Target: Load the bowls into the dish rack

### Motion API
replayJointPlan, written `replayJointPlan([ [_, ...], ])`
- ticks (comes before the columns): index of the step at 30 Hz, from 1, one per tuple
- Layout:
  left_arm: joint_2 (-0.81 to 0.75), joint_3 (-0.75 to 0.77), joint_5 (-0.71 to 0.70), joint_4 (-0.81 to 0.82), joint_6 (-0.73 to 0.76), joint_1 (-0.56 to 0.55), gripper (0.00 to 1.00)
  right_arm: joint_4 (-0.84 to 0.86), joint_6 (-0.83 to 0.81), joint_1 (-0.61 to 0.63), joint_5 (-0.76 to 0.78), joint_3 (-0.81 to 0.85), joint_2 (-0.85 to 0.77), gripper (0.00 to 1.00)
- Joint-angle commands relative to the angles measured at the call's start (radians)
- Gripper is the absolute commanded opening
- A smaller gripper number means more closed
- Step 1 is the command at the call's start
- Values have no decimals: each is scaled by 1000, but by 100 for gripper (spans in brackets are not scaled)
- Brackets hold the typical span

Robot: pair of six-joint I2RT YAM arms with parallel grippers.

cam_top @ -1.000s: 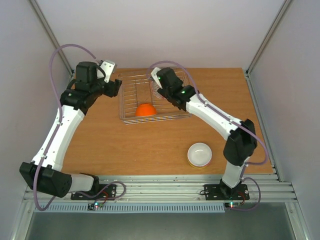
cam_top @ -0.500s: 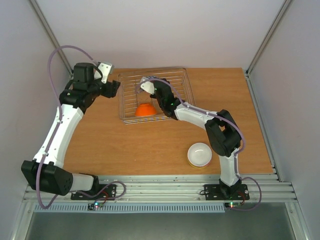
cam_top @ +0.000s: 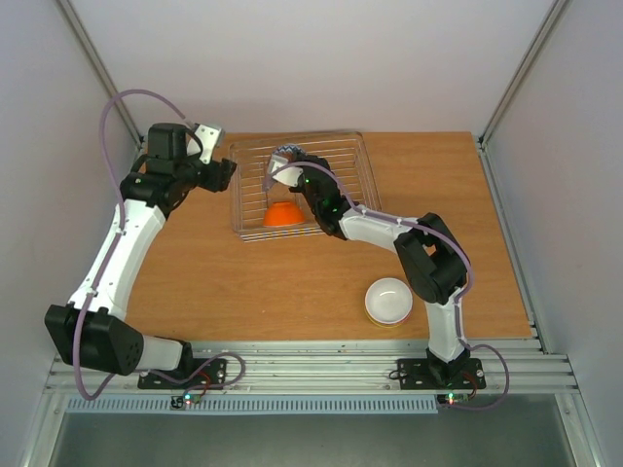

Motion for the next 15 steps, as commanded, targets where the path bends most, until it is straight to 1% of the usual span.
replayJointPlan([
  [1, 9, -10, 12, 49, -4, 5, 69, 122, -37, 18, -20, -17, 4, 1],
  [15, 8, -11, 24, 46, -9, 5, 69, 160, -88, 77, -20, -46, 50, 1],
])
